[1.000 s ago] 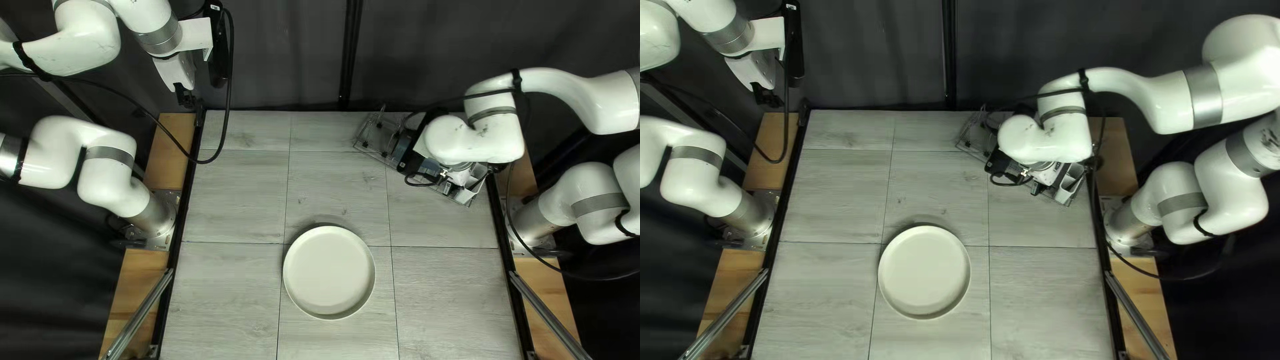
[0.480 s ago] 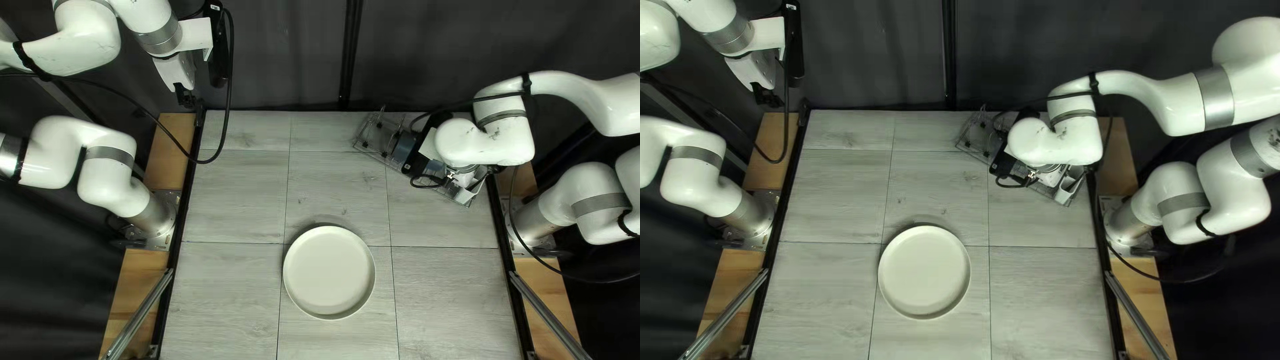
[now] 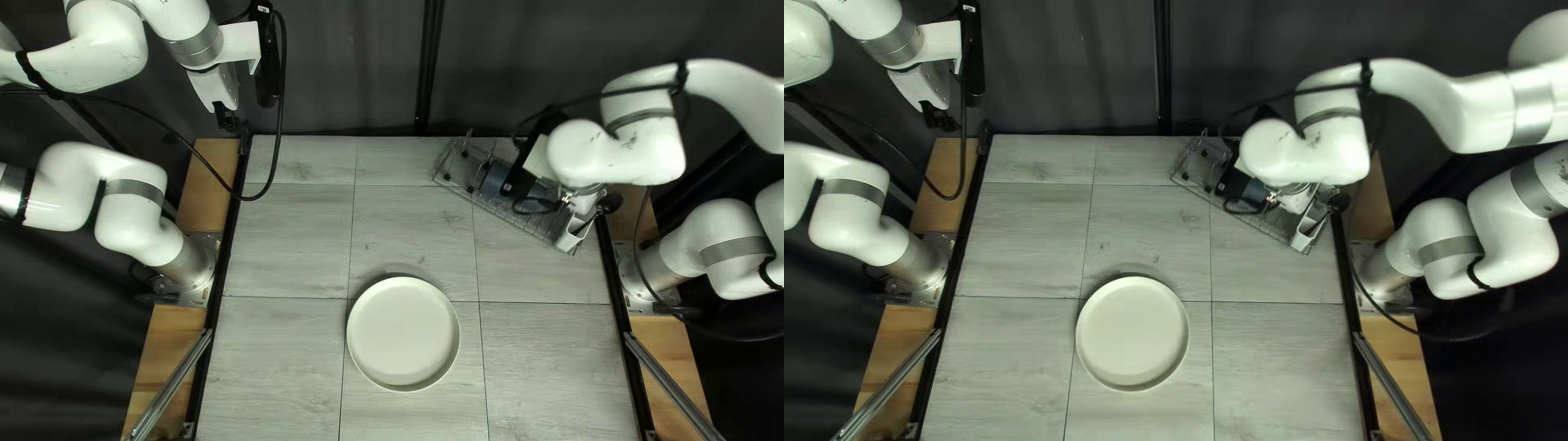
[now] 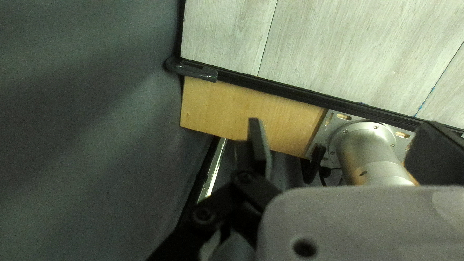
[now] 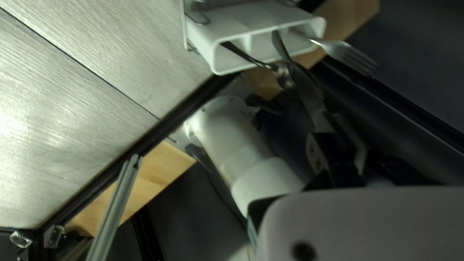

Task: Pick up and place plate onto table. Place down one fork to the left of the plate. Place spoon and knife to the right of the plate. Place cup above the knife and spoon

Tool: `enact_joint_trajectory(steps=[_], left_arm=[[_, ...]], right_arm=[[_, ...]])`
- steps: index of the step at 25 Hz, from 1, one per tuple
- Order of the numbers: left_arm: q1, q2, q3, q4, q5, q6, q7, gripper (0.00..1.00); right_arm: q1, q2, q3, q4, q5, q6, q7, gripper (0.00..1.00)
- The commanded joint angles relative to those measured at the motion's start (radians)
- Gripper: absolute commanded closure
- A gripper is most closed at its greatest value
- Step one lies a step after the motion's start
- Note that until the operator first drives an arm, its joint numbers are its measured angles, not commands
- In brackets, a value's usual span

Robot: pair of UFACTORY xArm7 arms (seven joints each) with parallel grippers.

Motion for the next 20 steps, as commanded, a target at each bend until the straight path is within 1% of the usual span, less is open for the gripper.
enact_joint_trajectory(steps=[1, 2, 3, 5, 6, 7, 8, 10, 20], left_arm=[[0.0, 0.0, 0.0, 0.0, 0.0, 0.0, 0.0, 0.0], [0.0, 0.0, 0.0, 0.0, 0.0, 0.0, 0.0, 0.0], [0.0, 0.0, 0.0, 0.0, 0.0, 0.0, 0.0, 0.0], [0.0, 0.0, 0.0, 0.0, 0.0, 0.0, 0.0, 0.0], [0.0, 0.0, 0.0, 0.0, 0.0, 0.0, 0.0, 0.0], [0.0, 0.0, 0.0, 0.0, 0.0, 0.0, 0.0, 0.0], [0.0, 0.0, 0.0, 0.0, 0.0, 0.0, 0.0, 0.0], [0.0, 0.0, 0.0, 0.0, 0.0, 0.0, 0.0, 0.0], [0.0, 0.0, 0.0, 0.0, 0.0, 0.0, 0.0, 0.0]], right_arm=[[0.007, 0.036, 0.001, 0.195, 0.014, 0.121, -0.061, 1.0], [0.01, 0.042, 0.004, 0.226, 0.021, 0.13, -0.065, 1.0], [0.013, 0.06, 0.006, 0.278, 0.036, 0.138, -0.065, 1.0], [0.019, 0.088, 0.013, 0.333, 0.07, 0.132, -0.044, 1.0], [0.026, 0.092, 0.018, 0.344, 0.093, 0.115, -0.034, 1.0], [0.032, 0.093, 0.023, 0.35, 0.11, 0.099, -0.03, 1.0], [0.046, 0.084, 0.034, 0.347, 0.145, 0.055, -0.024, 1.0], [0.07, 0.085, 0.058, 0.348, 0.183, 0.005, -0.012, 1.0], [0.07, 0.085, 0.058, 0.348, 0.183, 0.005, -0.012, 1.0]])
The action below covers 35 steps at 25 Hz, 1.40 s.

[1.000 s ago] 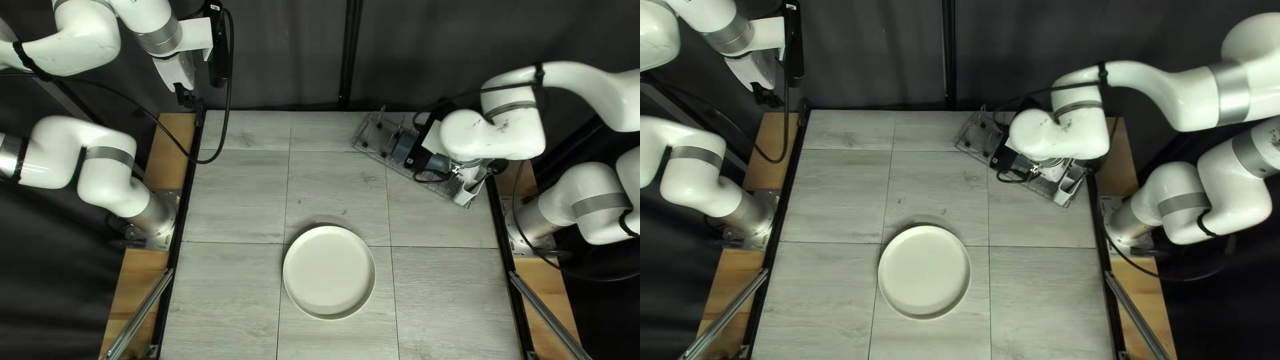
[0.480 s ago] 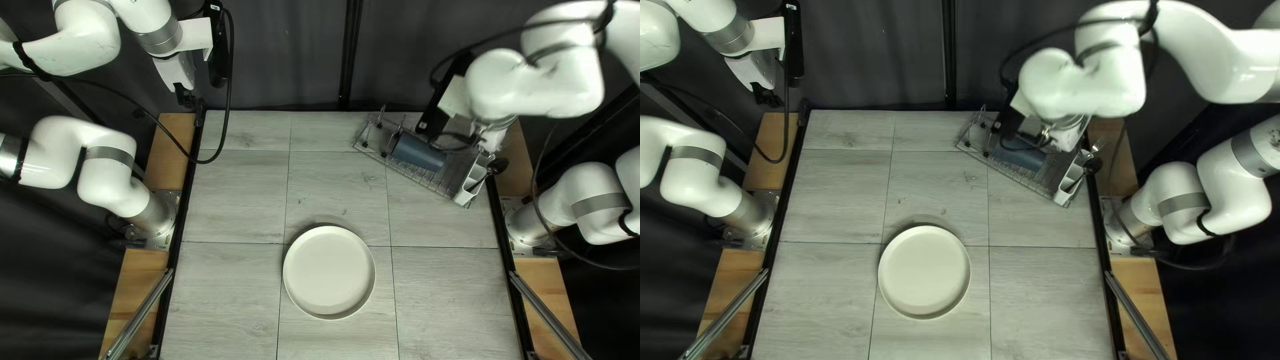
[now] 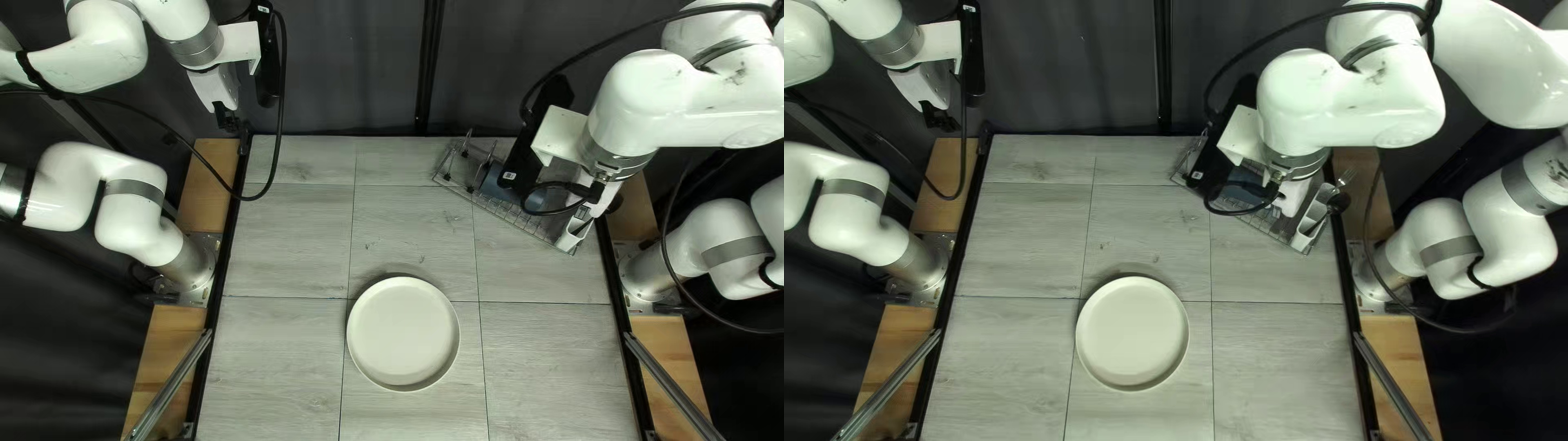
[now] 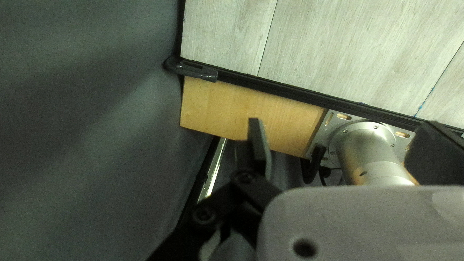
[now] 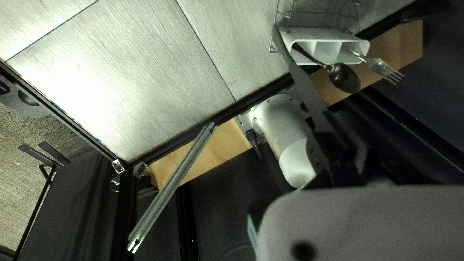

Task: Pick up and place plate onto table. Place down one fork to the left of the plate. Place spoon and knife to the right of the plate. Place cup above the knife and spoon

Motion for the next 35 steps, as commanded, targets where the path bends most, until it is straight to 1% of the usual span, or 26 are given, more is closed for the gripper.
enact_joint_trajectory(steps=[1, 4, 7, 8, 9, 11, 12, 13, 15, 22, 23, 27, 30, 32, 35], left_arm=[[0.0, 0.0, 0.0, 0.0, 0.0, 0.0, 0.0, 0.0], [0.0, 0.0, 0.0, 0.0, 0.0, 0.0, 0.0, 0.0], [0.0, 0.0, 0.0, 0.0, 0.0, 0.0, 0.0, 0.0], [0.0, 0.0, 0.0, 0.0, 0.0, 0.0, 0.0, 0.0], [0.0, 0.0, 0.0, 0.0, 0.0, 0.0, 0.0, 0.0], [0.0, 0.0, 0.0, 0.0, 0.0, 0.0, 0.0, 0.0], [0.0, 0.0, 0.0, 0.0, 0.0, 0.0, 0.0, 0.0], [0.0, 0.0, 0.0, 0.0, 0.0, 0.0, 0.0, 0.0], [0.0, 0.0, 0.0, 0.0, 0.0, 0.0, 0.0, 0.0], [0.0, 0.0, 0.0, 0.0, 0.0, 0.0, 0.0, 0.0], [0.0, 0.0, 0.0, 0.0, 0.0, 0.0, 0.0, 0.0], [0.0, 0.0, 0.0, 0.0, 0.0, 0.0, 0.0, 0.0], [0.0, 0.0, 0.0, 0.0, 0.0, 0.0, 0.0, 0.0], [0.0, 0.0, 0.0, 0.0, 0.0, 0.0, 0.0, 0.0], [0.0, 0.0, 0.0, 0.0, 0.0, 0.0, 0.0, 0.0]], right_arm=[[0.007, 0.002, -0.005, 0.0, -0.006, -0.027, -0.044, 1.0], [0.024, 0.01, -0.012, 0.011, 0.058, -0.074, -0.087, 1.0], [0.042, 0.018, -0.022, -0.007, 0.184, -0.137, -0.118, 1.0], [0.048, 0.035, -0.026, -0.016, 0.252, -0.169, -0.128, 1.0], [0.051, 0.043, -0.028, -0.025, 0.285, -0.189, -0.134, 1.0], [0.063, 0.082, -0.026, -0.078, 0.403, -0.28, -0.162, 1.0], [0.063, 0.089, -0.03, -0.088, 0.427, -0.292, -0.175, 1.0], [0.071, 0.114, -0.023, -0.129, 0.484, -0.354, -0.197, 1.0], [0.075, 0.133, -0.025, -0.194, 0.557, -0.425, -0.252, 1.0], [0.076, 0.135, -0.025, -0.204, 0.564, -0.433, -0.262, 1.0], [0.077, 0.139, -0.023, -0.207, 0.545, -0.446, -0.288, 1.0], [0.066, 0.173, -0.049, -0.238, 0.578, -0.497, -0.436, 1.0], [0.054, 0.206, -0.07, -0.277, 0.641, -0.539, -0.567, 1.0], [0.048, 0.225, -0.079, -0.288, 0.667, -0.552, -0.622, 1.0], [0.03, 0.251, -0.102, -0.325, 0.72, -0.568, -0.752, 1.0]])
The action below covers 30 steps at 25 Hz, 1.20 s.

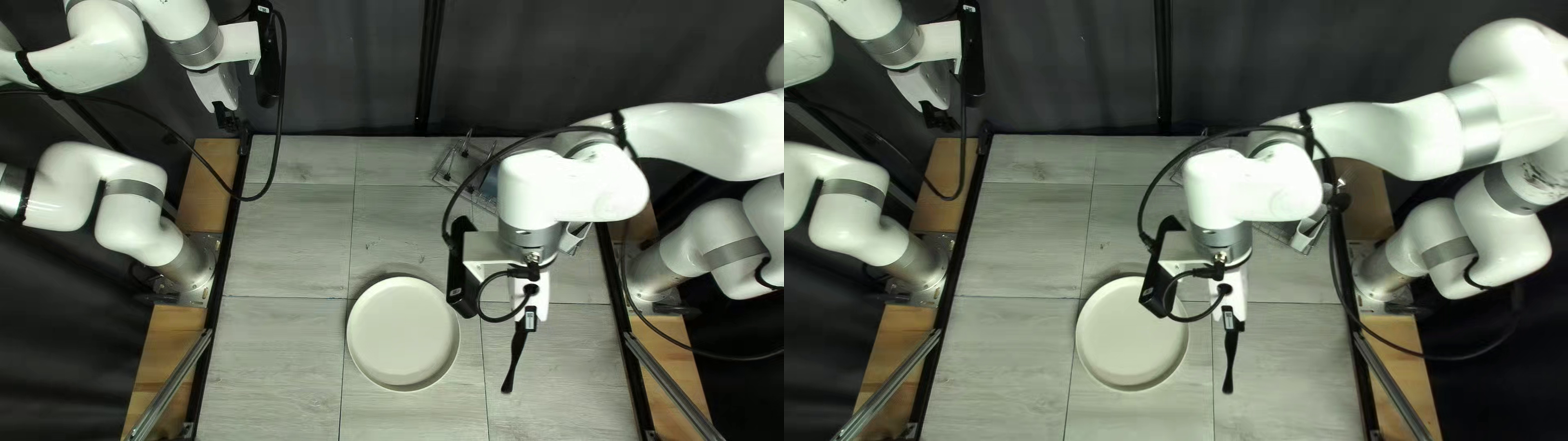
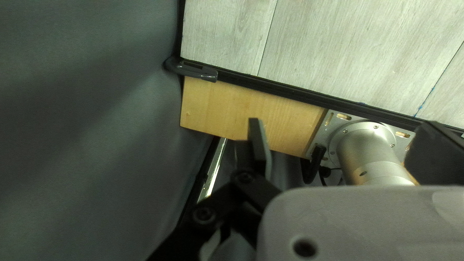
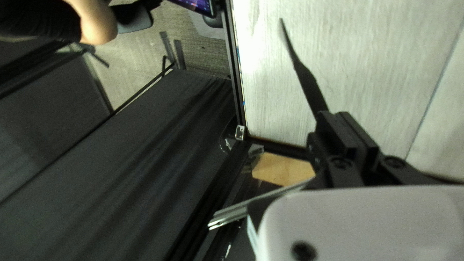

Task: Pick up and place plate onto table. Place down one fork to the left of the plate. Place spoon and knife to the right of the plate. Place cup above the knife and spoon

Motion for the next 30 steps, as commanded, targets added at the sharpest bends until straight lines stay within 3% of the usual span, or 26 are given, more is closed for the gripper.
enact_joint_trajectory(steps=[1, 16, 30], left_arm=[[0.0, 0.0, 0.0, 0.0, 0.0, 0.0, 0.0, 0.0], [0.0, 0.0, 0.0, 0.0, 0.0, 0.0, 0.0, 0.0], [0.0, 0.0, 0.0, 0.0, 0.0, 0.0, 0.0, 0.0]], right_arm=[[-0.027, 0.042, -0.035, -0.05, 0.078, -0.027, -0.172, 1.0], [-0.1, 0.121, -0.102, -0.161, 0.175, -0.054, -0.516, 1.0], [-0.165, 0.257, -0.144, -0.122, 0.221, -0.007, -0.719, 1.0]])
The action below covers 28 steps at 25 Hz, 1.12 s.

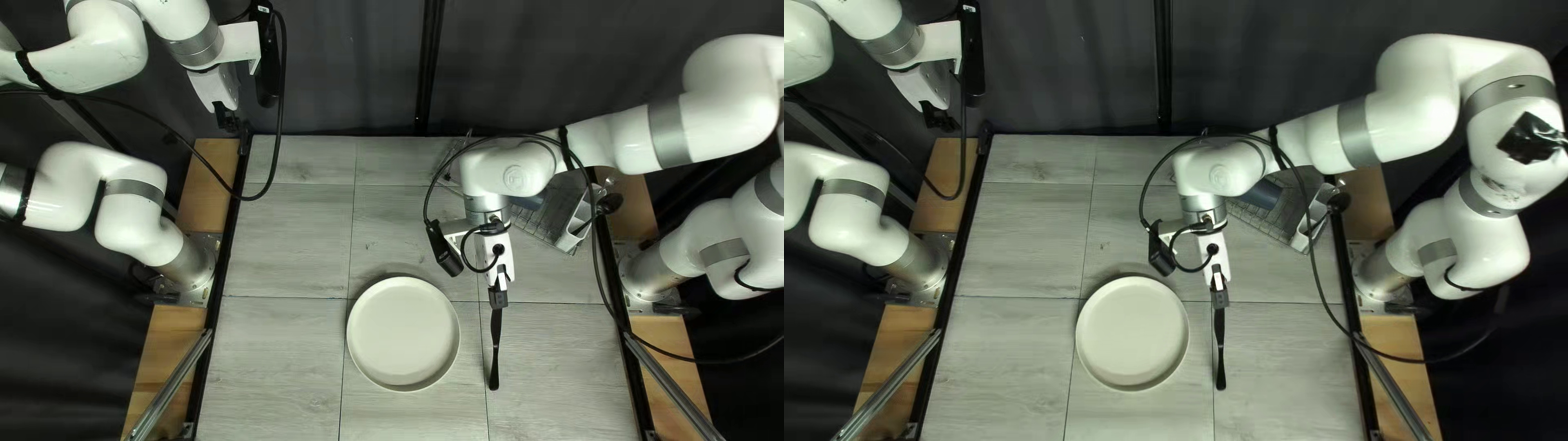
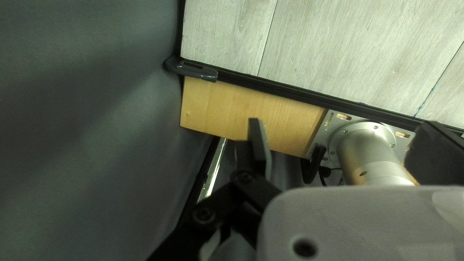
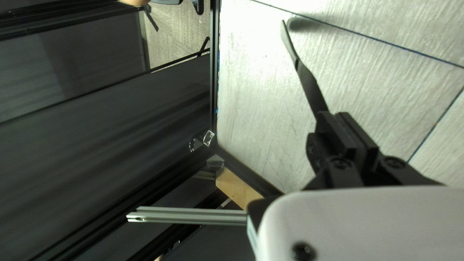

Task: Pick up and place plate onto table. Place down one fork to the left of the plate. Place spoon and knife to the right of the plate. Place cup above the knife and spoon

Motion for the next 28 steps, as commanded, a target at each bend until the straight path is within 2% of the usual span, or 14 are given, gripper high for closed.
enact_joint_trajectory(steps=[1, 3, 4, 5, 6, 7, 13, 20, 24, 28], left_arm=[[0.0, 0.0, 0.0, 0.0, 0.0, 0.0, 0.0, 0.0], [0.0, 0.0, 0.0, 0.0, 0.0, 0.0, 0.0, 0.0], [0.0, 0.0, 0.0, 0.0, 0.0, 0.0, 0.0, 0.0], [0.0, 0.0, 0.0, 0.0, 0.0, 0.0, 0.0, 0.0], [0.0, 0.0, 0.0, 0.0, 0.0, 0.0, 0.0, 0.0], [0.0, 0.0, 0.0, 0.0, 0.0, 0.0, 0.0, 0.0], [0.0, 0.0, 0.0, 0.0, 0.0, 0.0, 0.0, 0.0], [0.0, 0.0, 0.0, 0.0, 0.0, 0.0, 0.0, 0.0], [0.0, 0.0, 0.0, 0.0, 0.0, 0.0, 0.0, 0.0], [0.0, 0.0, 0.0, 0.0, 0.0, 0.0, 0.0, 0.0]], right_arm=[[-0.018, 0.036, -0.013, 0.006, -0.003, -0.014, -0.042, 1.0], [-0.024, 0.046, -0.021, 0.005, -0.02, -0.03, -0.051, 1.0], [-0.026, 0.049, -0.025, 0.005, -0.027, -0.036, -0.054, 0.73], [-0.025, 0.055, -0.029, 0.003, -0.042, -0.057, -0.05, 0.23], [-0.023, 0.056, -0.032, -0.002, -0.055, -0.074, -0.044, 0.02], [-0.02, 0.054, -0.032, -0.007, -0.062, -0.085, -0.039, 0.0], [0.008, 0.012, -0.035, -0.1, -0.106, -0.23, 0.009, 0.0], [0.032, -0.023, -0.033, -0.145, -0.162, -0.323, 0.074, 0.0], [0.056, -0.145, -0.013, -0.16, -0.265, -0.299, 0.239, 0.0], [0.075, -0.294, 0.071, -0.119, -0.423, -0.187, 0.529, 0.0]])
